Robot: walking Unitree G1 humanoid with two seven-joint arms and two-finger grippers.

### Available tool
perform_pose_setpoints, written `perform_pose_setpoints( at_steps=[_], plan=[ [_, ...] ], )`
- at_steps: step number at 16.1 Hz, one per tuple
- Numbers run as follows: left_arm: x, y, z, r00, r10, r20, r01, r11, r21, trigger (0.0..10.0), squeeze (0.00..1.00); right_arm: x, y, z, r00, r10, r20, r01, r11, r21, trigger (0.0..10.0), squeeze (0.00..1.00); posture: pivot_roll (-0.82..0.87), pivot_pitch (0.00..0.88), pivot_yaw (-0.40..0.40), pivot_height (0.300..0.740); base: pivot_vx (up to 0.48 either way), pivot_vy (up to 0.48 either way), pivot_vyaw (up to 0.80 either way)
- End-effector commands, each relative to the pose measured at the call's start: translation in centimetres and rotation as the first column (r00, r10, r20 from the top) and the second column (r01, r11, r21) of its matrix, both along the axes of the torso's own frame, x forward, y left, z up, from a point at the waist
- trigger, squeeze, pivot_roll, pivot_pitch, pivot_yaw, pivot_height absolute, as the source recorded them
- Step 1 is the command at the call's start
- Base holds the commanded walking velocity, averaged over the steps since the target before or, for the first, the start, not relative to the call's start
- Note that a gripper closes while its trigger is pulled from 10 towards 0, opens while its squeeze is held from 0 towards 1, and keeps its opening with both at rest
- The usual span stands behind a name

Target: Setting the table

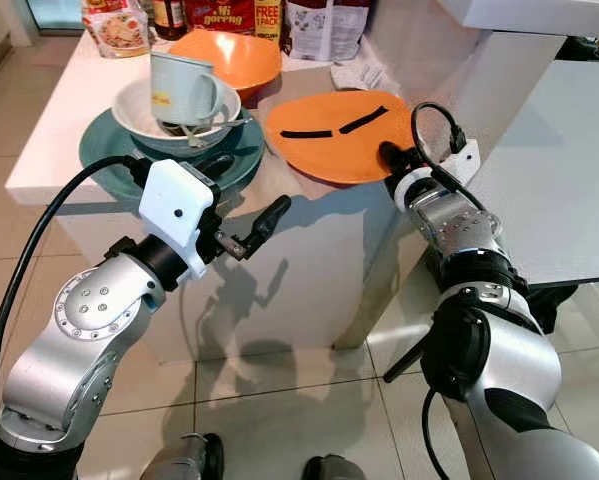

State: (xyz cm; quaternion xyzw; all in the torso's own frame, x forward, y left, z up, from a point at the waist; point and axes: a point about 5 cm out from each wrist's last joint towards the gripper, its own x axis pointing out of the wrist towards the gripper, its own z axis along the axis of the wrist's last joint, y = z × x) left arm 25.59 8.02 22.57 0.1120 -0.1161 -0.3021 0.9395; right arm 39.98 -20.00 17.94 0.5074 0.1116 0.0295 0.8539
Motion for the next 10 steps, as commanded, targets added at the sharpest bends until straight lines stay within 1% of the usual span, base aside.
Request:
perform_pose_setpoints(
  at_steps=[1, 2, 3, 4, 5, 6, 8, 10],
  plan=[
    [-0.3, -0.1, 0.1, 1.0, -0.013, 0.005, 0.013, 1.0, -0.005, 10.0, 0.0, 0.0, -0.2, -0.2, 1.0, -0.013, -0.009, 0.013, 0.999, -0.035, 10.0, 1.0, 0.11, 0.115, -0.074, 0.74, 0.0, 0.0, 0.0],
    [-0.2, -0.1, 0.2, 1.0, -0.013, 0.004, 0.013, 1.0, -0.005, 10.0, 0.0, -0.1, -0.1, -0.1, 1.0, -0.001, 0.008, 0.001, 0.999, -0.048, 10.0, 1.0, 0.11, 0.116, -0.073, 0.74, 0.0, 0.0, 0.0],
    [-0.3, -0.1, 0.2, 1.0, -0.014, 0.004, 0.014, 1.0, -0.006, 10.0, 0.0, -0.1, 0.0, -0.2, 1.0, 0.01, 0.007, -0.01, 0.996, -0.083, 10.0, 1.0, 0.11, 0.115, -0.072, 0.74, 0.0, 0.0, 0.0],
    [-0.3, -0.1, 0.2, 1.0, -0.014, 0.004, 0.014, 1.0, -0.005, 10.0, 0.0, -0.3, -0.1, -0.1, 0.999, 0.031, 0.028, -0.026, 0.987, -0.16, 10.0, 1.0, 0.11, 0.114, -0.074, 0.74, 0.0, 0.0, 0.0],
    [-0.3, -0.1, 0.1, 1.0, -0.014, 0.004, 0.014, 1.0, -0.006, 10.0, 0.0, -0.4, -0.2, -0.1, 0.998, 0.046, 0.048, -0.035, 0.978, -0.207, 10.0, 0.81, 0.11, 0.111, -0.077, 0.74, 0.0, 0.0, 0.0],
    [-0.4, -0.1, 0.1, 1.0, -0.015, 0.003, 0.015, 1.0, -0.006, 10.0, 0.0, -0.8, -0.3, -0.2, 0.996, 0.052, 0.071, -0.036, 0.976, -0.215, 10.0, 0.0, 0.11, 0.111, -0.077, 0.74, 0.0, 0.0, 0.0],
    [-0.5, -0.1, 0.0, 1.0, -0.018, 0.001, 0.018, 1.0, -0.008, 10.0, 0.0, -1.8, -0.8, -1.2, 0.997, 0.058, 0.057, -0.042, 0.969, -0.244, 10.0, 0.0, 0.11, 0.101, -0.073, 0.74, 0.0, 0.0, 0.0],
    [-0.5, -0.1, 0.0, 1.0, -0.023, 0.0, 0.023, 1.0, -0.006, 10.0, 0.0, -2.9, -1.0, -1.7, 0.995, 0.079, 0.062, -0.059, 0.959, -0.277, 10.0, 0.0, 0.11, 0.097, -0.072, 0.74, 0.0, 0.0, 0.0]
  ],
)
